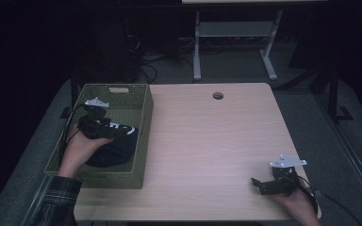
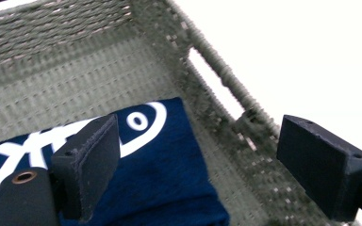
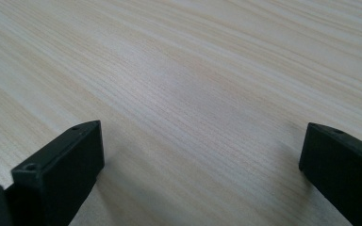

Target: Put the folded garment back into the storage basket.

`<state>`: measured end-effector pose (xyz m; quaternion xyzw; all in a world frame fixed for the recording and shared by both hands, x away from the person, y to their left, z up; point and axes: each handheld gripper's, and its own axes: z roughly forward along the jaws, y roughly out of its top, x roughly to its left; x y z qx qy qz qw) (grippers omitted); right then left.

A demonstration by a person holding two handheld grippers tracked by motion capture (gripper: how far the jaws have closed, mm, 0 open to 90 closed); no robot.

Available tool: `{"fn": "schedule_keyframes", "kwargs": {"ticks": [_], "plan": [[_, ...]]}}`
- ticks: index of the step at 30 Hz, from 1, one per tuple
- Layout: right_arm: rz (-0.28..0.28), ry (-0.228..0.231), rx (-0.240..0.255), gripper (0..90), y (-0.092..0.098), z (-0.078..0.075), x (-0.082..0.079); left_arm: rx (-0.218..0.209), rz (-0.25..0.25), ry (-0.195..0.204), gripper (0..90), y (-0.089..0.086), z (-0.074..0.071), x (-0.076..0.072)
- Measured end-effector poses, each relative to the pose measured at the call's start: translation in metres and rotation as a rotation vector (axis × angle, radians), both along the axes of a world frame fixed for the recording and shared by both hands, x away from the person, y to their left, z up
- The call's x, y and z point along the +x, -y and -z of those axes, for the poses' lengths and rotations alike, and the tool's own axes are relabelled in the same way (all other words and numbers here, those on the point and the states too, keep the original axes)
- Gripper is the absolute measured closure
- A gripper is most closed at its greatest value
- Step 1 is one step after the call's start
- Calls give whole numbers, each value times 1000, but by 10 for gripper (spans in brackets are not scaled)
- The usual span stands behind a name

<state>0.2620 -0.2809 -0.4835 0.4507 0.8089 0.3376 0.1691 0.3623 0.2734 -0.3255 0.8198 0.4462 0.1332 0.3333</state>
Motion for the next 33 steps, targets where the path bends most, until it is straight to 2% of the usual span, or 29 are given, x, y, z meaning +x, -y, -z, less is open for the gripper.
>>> {"fn": "schedule_keyframes", "kwargs": {"ticks": [12, 23, 31, 33], "plan": [[0, 0, 0, 3, 0, 0, 0, -46, 100, 35, 137, 47, -1, -9], [-1, 0, 0, 3, 0, 0, 0, -64, 170, 47, 137, 91, 9, -16], [-1, 0, 0, 3, 0, 0, 0, -94, 197, 56, 137, 118, 18, -24], [-1, 0, 0, 3, 0, 0, 0, -90, 206, 58, 138, 123, 20, -26]]}}
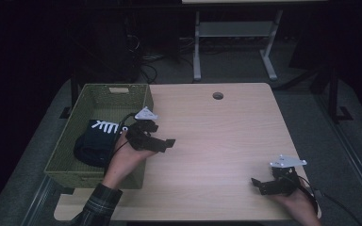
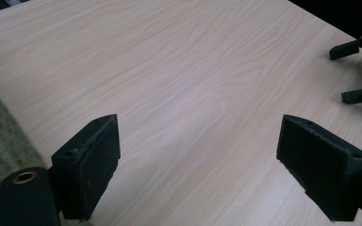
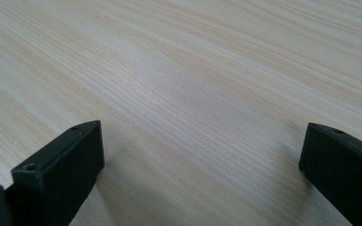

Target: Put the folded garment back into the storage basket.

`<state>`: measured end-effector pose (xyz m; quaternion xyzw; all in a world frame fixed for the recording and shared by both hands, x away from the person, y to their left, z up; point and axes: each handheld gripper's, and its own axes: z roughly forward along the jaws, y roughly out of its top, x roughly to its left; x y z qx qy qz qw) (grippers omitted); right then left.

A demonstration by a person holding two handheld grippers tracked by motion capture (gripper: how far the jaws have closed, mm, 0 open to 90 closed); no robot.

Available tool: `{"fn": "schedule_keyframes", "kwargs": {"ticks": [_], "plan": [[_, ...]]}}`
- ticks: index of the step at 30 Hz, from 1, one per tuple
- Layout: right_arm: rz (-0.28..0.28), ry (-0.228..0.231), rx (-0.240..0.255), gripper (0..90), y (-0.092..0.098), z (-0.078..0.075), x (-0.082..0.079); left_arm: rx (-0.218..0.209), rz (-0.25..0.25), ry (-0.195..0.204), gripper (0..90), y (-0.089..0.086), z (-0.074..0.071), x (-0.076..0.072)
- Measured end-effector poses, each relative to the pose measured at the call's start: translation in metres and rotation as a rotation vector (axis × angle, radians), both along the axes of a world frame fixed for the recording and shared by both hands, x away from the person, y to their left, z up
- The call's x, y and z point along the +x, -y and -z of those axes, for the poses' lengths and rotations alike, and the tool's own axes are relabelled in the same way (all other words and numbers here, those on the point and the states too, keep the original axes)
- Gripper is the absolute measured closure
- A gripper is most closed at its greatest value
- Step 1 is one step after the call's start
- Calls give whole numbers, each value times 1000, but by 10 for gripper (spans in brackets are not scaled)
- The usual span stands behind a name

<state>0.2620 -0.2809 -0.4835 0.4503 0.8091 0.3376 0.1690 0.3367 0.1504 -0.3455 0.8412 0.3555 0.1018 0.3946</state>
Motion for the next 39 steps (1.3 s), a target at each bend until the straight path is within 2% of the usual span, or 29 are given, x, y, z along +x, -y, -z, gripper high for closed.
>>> {"fn": "schedule_keyframes", "kwargs": {"ticks": [9, 13, 18, 21, 23, 25, 31, 39], "plan": [[-1, 0, 0, 3, 0, 0, 0, -9, 30, 10, 138, 20, 12, -10], [-1, 0, 0, 3, 0, 0, 0, 0, 45, 24, 137, 31, 20, -15], [1, -2, 0, 3, 0, 0, 0, 9, 65, 28, 138, 44, 35, -20], [0, -1, 1, 3, 0, 0, 0, 0, 81, 34, 137, 49, 44, -22], [-1, -1, 1, 3, 0, 0, 0, 11, 90, 39, 136, 53, 49, -24], [-1, 0, -1, 3, 0, 0, 0, 13, 97, 51, 132, 55, 54, -25], [-4, 2, -1, 3, 0, 0, 0, 5, 107, 51, 132, 61, 71, -29], [-11, 1, -2, 3, 0, 0, 0, 34, 111, 57, 128, 62, 93, -30]]}}
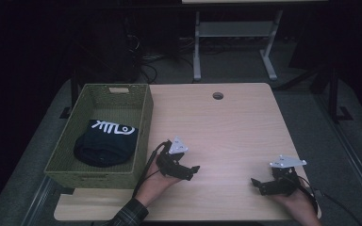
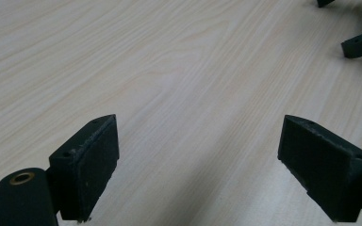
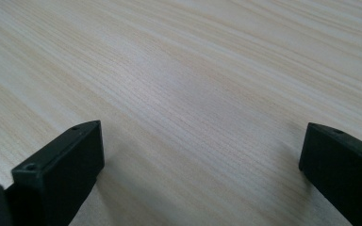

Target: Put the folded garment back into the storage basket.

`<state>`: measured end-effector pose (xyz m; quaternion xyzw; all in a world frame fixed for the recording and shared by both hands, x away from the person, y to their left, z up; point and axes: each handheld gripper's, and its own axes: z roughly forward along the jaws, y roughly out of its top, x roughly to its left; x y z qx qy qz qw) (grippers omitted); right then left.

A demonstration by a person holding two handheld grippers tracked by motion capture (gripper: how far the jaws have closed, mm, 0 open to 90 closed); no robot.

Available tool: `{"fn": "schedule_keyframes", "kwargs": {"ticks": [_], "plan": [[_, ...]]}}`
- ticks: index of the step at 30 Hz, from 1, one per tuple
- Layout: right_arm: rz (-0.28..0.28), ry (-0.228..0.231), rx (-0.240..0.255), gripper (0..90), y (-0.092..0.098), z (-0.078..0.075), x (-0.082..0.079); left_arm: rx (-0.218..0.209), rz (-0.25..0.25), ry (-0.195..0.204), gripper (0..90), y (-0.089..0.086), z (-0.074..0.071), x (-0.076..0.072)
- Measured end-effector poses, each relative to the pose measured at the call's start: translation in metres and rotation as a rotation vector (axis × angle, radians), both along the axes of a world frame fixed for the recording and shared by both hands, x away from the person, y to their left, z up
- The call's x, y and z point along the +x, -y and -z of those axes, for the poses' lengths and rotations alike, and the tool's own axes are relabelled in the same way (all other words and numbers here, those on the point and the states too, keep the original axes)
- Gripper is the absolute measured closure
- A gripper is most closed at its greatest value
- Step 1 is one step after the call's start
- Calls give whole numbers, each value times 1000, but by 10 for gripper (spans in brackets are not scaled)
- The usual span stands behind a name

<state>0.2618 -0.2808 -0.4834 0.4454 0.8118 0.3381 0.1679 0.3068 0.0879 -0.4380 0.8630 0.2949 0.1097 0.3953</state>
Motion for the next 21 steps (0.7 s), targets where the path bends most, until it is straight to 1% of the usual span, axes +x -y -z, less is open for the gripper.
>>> {"fn": "schedule_keyframes", "kwargs": {"ticks": [1, 3, 4, 6, 11, 15, 16, 17, 19, 21], "plan": [[0, 0, 0, 3, 0, 0, 0, 6, 1, -4, 128, 0, 3, 0], [0, -1, 0, 4, 0, 0, 0, 16, -3, 1, 128, 2, 9, 0], [-2, 0, 0, 3, 0, 0, 0, 26, 2, -3, 128, 2, 13, 0], [-3, 0, 0, 3, 0, 0, 0, 52, -8, -8, 127, 4, 18, 0], [-5, 0, 0, 3, 0, 0, 0, 77, -14, -15, 127, 4, 27, 2], [-8, 2, 0, 3, 0, 0, 0, 87, -20, -21, 127, 5, 35, 2], [-10, 3, -1, 4, 0, 0, 0, 89, -19, -14, 127, 5, 37, 2], [-10, 3, 0, 4, 0, 0, 0, 84, -15, -3, 126, 5, 38, 2], [-11, 3, 0, 4, 0, 0, 0, 78, -19, 3, 126, 5, 39, 2], [-12, 4, 0, 4, 0, 0, 0, 61, -21, 12, 126, 4, 41, 2]]}}
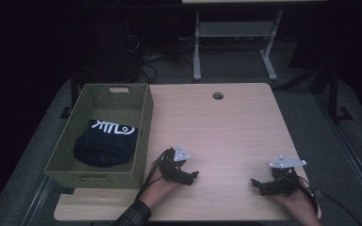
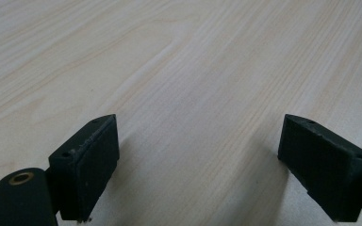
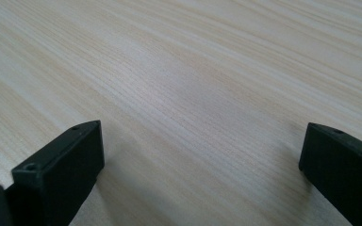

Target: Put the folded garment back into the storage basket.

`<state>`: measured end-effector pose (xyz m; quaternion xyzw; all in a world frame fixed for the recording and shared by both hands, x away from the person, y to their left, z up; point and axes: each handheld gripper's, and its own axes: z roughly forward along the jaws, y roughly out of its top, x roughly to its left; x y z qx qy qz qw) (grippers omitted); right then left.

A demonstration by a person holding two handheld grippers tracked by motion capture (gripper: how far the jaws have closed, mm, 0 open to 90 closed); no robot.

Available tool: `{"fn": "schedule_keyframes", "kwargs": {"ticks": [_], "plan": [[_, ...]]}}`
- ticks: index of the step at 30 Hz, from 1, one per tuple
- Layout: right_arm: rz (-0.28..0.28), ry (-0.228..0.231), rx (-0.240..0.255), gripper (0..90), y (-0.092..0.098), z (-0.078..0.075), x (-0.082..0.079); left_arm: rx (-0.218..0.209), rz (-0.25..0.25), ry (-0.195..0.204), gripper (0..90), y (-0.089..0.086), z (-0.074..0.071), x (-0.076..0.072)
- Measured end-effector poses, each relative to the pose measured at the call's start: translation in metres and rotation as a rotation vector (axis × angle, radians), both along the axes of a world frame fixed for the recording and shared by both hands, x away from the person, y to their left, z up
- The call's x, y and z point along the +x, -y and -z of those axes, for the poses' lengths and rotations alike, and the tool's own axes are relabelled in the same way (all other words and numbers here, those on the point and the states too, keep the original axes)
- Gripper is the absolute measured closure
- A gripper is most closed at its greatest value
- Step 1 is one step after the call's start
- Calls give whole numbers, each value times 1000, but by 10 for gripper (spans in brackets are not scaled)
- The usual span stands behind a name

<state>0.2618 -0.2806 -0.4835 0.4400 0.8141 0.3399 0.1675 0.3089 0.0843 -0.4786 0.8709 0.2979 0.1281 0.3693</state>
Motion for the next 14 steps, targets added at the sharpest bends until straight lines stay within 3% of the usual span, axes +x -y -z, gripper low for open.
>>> {"fn": "schedule_keyframes", "kwargs": {"ticks": [14], "plan": [[0, 0, 1, 4, 0, 0, 0, 2, 8, -3, 128, -1, 0, -1]]}}
